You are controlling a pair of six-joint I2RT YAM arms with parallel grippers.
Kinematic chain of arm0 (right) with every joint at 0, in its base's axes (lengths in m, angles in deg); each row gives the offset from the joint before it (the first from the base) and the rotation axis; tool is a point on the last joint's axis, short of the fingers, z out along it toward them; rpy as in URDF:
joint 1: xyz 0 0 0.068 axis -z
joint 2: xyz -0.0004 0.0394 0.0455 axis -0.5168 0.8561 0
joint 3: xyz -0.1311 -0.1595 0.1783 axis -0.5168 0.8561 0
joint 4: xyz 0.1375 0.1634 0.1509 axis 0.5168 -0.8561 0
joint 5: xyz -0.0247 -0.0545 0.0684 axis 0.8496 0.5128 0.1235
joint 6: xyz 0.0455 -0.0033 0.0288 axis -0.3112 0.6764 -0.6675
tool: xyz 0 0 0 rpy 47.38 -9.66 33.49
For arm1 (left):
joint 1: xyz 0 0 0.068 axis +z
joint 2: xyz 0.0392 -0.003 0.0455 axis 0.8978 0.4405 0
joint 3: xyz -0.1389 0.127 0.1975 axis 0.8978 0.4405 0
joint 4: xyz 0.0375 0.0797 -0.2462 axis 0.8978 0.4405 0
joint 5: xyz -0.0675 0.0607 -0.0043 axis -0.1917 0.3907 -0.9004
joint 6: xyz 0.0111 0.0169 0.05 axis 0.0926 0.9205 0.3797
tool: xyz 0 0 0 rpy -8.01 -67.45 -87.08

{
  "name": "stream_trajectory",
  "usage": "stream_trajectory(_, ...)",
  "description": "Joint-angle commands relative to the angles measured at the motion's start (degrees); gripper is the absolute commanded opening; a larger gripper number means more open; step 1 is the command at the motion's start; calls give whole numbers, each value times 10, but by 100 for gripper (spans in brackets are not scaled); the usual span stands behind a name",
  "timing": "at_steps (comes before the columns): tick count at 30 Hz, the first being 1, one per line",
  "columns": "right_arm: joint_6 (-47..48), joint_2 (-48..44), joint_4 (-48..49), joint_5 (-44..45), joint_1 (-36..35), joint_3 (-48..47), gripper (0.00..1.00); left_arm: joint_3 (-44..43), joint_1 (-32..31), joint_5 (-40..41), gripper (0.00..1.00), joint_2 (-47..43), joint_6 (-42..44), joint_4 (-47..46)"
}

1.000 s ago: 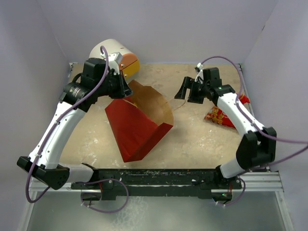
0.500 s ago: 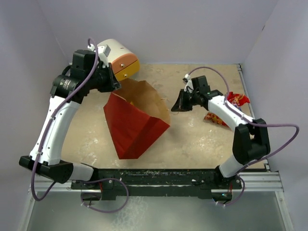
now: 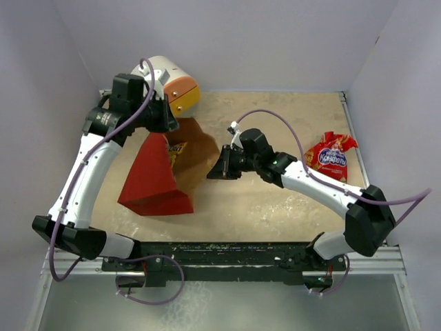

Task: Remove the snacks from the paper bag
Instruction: Adjust the paper bag at the center of the board.

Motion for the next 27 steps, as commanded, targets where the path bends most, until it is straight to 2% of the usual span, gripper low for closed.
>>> stream_trajectory(1,36,21,-26,7,-1,4,13,92,1,-99,0,-56,-18,-70)
stream_trajectory(7,125,8,-53,-24,-25,20,20,168,1,-160,0,-121,-61,-88)
stream_trajectory(12,142,3,-66,-29,-38,10,24,178,1,-186,0,-142,-61,-82)
stream_trajectory(17,143,-43,-101,3,-39,32,41,185,1,-221,0,-162,-45,-80)
stream_trajectory(21,169,-76,-179,38,-39,60,55,189,1,-201,0,-168,-31,-54)
stream_trajectory(27,234,-151,-297,175,-38,40,84,175,1,-164,0,-170,-27,-35)
